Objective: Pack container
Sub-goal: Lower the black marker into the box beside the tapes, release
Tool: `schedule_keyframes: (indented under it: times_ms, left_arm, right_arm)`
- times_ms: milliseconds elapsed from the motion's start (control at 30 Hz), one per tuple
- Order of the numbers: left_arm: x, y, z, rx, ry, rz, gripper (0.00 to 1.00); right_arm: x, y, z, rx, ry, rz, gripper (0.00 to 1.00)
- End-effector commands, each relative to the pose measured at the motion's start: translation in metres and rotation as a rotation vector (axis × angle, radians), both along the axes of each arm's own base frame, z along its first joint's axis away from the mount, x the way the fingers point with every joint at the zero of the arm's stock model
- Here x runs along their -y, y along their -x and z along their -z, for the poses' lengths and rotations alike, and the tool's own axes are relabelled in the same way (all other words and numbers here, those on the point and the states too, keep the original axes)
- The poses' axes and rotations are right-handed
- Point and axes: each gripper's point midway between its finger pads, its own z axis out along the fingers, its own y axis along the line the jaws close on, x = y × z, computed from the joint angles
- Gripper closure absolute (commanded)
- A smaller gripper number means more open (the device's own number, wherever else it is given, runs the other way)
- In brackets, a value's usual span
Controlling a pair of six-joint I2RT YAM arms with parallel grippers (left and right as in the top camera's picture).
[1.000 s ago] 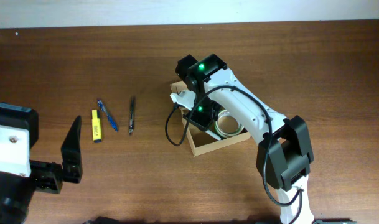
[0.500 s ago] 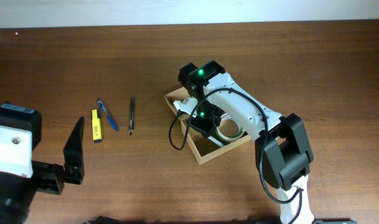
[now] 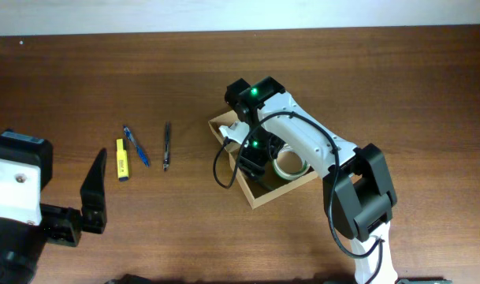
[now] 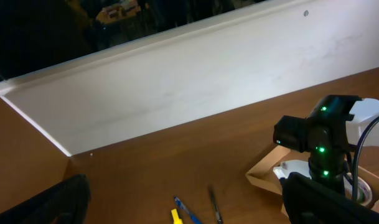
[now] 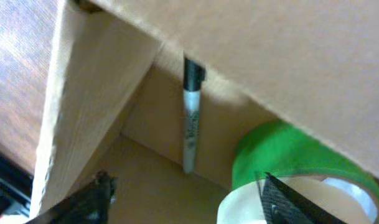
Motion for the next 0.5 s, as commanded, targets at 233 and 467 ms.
schedule_keyframes:
  times_ms: [233,467]
  left_arm:
    - [0.001,0.001,0.000,0.003,-0.015,0.010,0.01]
    - [0.001,0.001,0.000,0.002,-0.015,0.010,0.01]
  right_arm:
    - [-0.005,-0.013,0.005,0.049,-0.004,0.099,0.20]
    - [-0.018,-0.031,0.007,0.113,-0.039,0.226,0.20]
